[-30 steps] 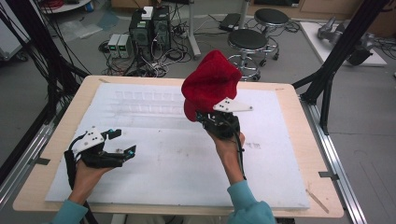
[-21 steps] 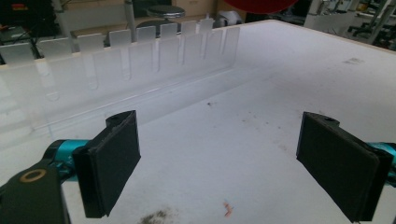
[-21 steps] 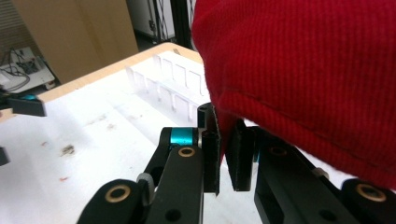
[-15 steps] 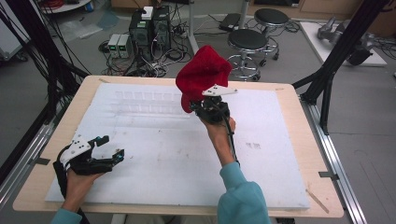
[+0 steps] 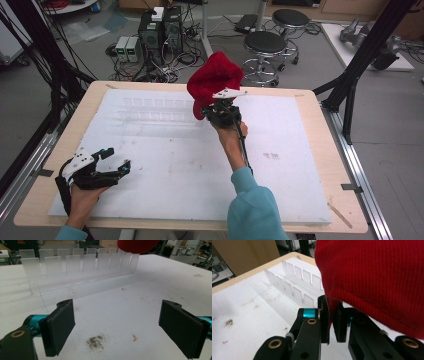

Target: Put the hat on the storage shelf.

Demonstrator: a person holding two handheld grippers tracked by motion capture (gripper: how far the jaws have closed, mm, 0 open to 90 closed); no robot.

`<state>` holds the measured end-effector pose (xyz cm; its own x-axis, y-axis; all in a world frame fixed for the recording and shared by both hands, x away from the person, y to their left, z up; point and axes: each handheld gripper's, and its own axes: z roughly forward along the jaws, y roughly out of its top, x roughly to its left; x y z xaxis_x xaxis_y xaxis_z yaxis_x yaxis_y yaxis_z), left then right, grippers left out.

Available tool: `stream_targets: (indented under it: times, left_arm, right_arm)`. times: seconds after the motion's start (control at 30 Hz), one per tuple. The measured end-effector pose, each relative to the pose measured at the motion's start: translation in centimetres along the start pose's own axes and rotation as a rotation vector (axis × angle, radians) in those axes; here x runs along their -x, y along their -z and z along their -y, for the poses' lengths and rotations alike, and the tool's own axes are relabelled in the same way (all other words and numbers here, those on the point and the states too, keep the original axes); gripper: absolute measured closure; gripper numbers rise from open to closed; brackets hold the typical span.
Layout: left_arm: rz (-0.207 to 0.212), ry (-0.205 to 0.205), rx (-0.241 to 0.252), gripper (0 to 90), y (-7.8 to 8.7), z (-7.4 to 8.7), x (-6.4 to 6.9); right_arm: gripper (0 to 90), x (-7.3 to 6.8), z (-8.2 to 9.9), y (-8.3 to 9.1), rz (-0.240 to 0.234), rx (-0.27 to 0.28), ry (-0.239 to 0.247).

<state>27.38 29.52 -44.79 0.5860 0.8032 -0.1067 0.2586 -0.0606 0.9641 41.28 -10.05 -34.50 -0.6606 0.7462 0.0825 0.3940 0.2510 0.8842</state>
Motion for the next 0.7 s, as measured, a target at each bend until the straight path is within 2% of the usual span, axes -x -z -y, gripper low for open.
stream_targets:
  times: [0.2,0.43,0.7]
  left_arm:
    - [0.003,-0.004,0.002,13.7,0.0,0.0,0.0]
    - [0.005,-0.005,0.004,13.8,0.1,0.0,0.0]
    - [0.006,0.002,0.011,13.8,0.1,0.1,-0.1]
  right_arm:
    - [85.5,0.2,0.2,-0.9,0.001,-0.017,-0.003]
    - [85.5,0.1,-1.1,-1.7,-0.003,-0.022,0.008]
    - [85.5,0.4,-0.5,-2.7,-0.003,-0.056,-0.010]
